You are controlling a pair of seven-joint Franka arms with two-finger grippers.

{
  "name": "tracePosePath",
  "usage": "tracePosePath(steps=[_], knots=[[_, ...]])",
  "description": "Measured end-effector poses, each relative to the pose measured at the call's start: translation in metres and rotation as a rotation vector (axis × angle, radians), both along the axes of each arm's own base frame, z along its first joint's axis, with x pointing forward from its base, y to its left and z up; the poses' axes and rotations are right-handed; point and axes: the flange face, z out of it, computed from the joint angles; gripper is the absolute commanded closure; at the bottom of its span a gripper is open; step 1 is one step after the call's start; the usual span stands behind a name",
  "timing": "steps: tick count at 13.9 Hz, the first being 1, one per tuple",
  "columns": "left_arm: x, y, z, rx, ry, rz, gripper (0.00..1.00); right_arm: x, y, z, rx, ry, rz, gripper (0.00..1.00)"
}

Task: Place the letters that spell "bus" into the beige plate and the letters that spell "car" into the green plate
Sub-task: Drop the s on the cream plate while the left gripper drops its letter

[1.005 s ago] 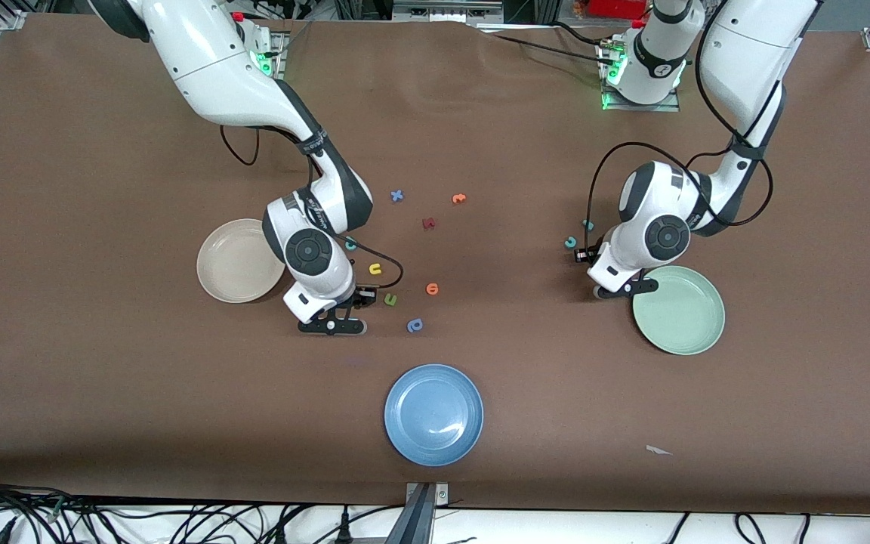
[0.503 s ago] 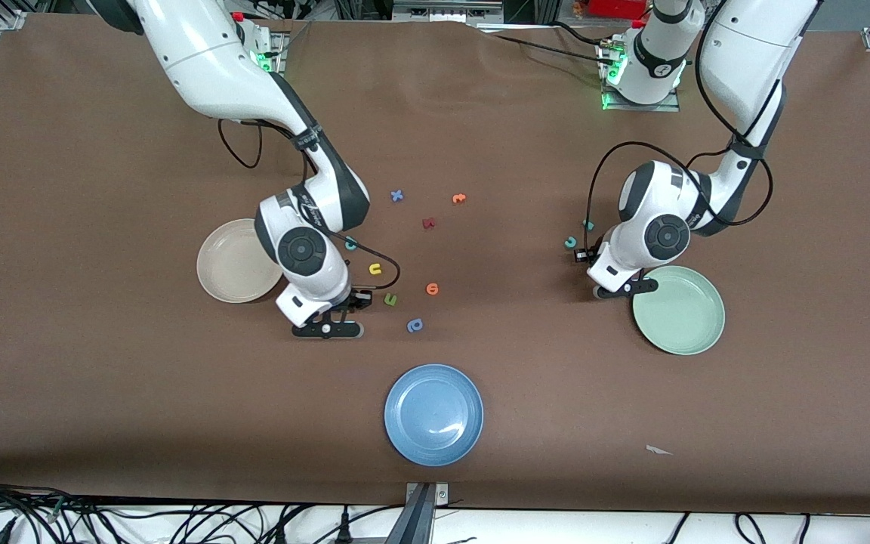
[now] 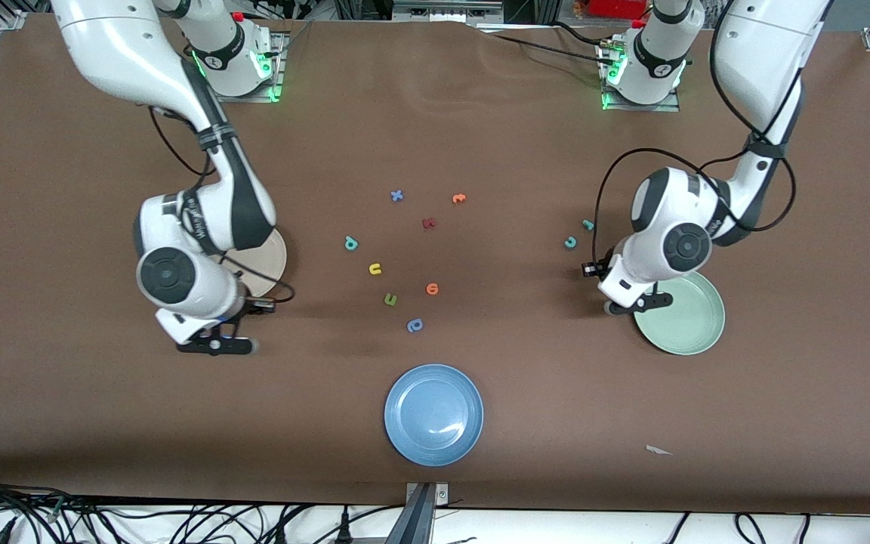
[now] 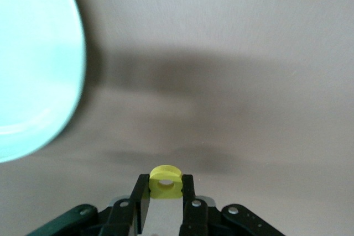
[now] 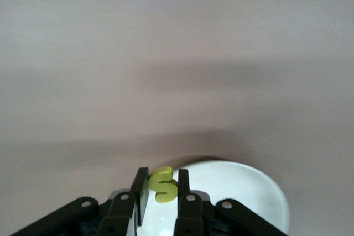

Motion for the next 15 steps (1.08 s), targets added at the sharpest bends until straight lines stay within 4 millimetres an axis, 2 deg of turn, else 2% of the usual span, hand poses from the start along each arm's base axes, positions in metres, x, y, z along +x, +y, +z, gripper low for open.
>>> tracePosePath(steps=[1, 3, 7, 8, 9, 10, 12, 15], knots=[[0.011, 0.01, 0.015, -0.004, 0.001, 0.001, 0.8, -0.005, -0.018, -0.012, -0.02, 0.03, -0.023, 0.89], [0.028, 0.042, 0.035, -0.021, -0.006, -0.011, 0.8, -0.019, -0.037, -0.035, -0.043, 0.088, -0.047, 0.89], [0.037, 0.121, 0.031, -0.058, -0.01, -0.068, 0.79, -0.045, -0.049, -0.066, -0.05, 0.169, -0.085, 0.89], [0.037, 0.136, 0.027, -0.053, -0.008, -0.091, 0.78, -0.05, -0.053, -0.07, -0.052, 0.177, -0.091, 0.72], [0.036, 0.147, 0.022, -0.027, 0.0, -0.12, 0.78, -0.053, -0.056, -0.073, -0.052, 0.177, -0.095, 0.3], [0.036, 0.153, 0.015, 0.005, 0.01, -0.149, 0.77, -0.056, -0.058, -0.075, -0.051, 0.175, -0.098, 0.0], [0.037, 0.155, 0.0, 0.031, 0.028, -0.178, 0.68, -0.058, -0.06, -0.076, -0.052, 0.174, -0.104, 0.0], [0.041, 0.153, -0.01, 0.029, 0.035, -0.185, 0.23, -0.053, -0.054, -0.05, -0.034, 0.129, -0.1, 0.01]])
